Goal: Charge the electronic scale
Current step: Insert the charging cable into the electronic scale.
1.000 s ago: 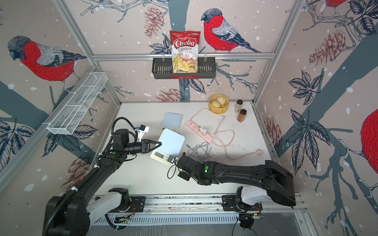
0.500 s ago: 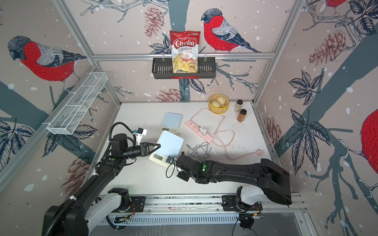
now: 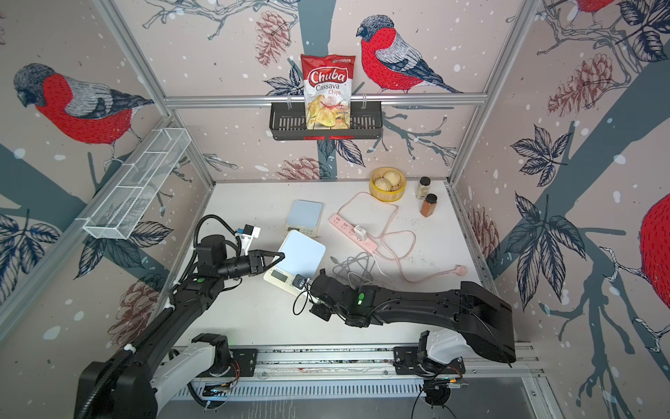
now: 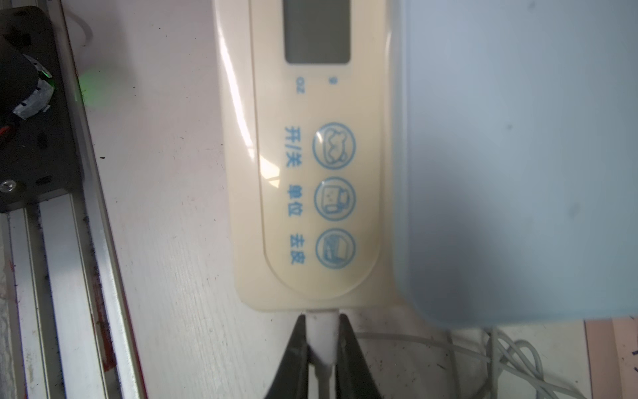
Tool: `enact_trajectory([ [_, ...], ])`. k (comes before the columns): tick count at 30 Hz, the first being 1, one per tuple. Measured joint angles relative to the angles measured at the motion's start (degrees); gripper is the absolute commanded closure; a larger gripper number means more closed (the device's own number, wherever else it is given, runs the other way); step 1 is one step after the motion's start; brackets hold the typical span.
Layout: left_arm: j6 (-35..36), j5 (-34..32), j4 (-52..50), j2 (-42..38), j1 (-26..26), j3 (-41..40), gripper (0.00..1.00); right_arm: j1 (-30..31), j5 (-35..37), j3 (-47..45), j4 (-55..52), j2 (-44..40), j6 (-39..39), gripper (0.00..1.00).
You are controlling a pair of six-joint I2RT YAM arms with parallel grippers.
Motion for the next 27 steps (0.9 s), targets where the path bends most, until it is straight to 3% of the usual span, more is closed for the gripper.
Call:
enact_trajectory([
  [7, -1.88, -1.70, 2.86, -2.73, -0.11, -3.41, 1.00, -0.31, 0.35, 1.46, -1.53, 1.40, 1.62, 1.00],
  [17, -5.73, -8.20, 8.55, -5.92, -4.70, -8.52, 1.00, -0.31, 0.24, 3.45, -7.23, 4.00, 2.45, 1.00],
  [18, -5.73, -8.35, 8.52, -5.99, -4.70, -8.48, 1.00, -0.13, 0.33, 3.45, -7.08, 4.00, 2.45, 0.97],
  [20, -5.35, -8.55, 6.80, -5.79, -4.66, -7.34, 1.00, 0.26, 0.74, 3.45, -6.71, 4.00, 2.45, 0.70],
  [22, -2.95, -8.11, 3.52, -5.22, -3.67, -5.44, 1.00, 0.39, 1.07, 3.50, -3.89, 3.87, 2.29, 0.54],
  [24, 0.59, -7.37, -1.16, -4.55, -1.20, -2.97, 1.00, 0.61, 2.54, 3.39, -0.42, 2.69, 2.12, 0.46],
  [27, 5.46, -7.02, -7.76, -3.04, 3.02, -0.09, 1.00, 0.61, 3.39, 2.62, 6.84, -0.20, 2.62, 0.43],
])
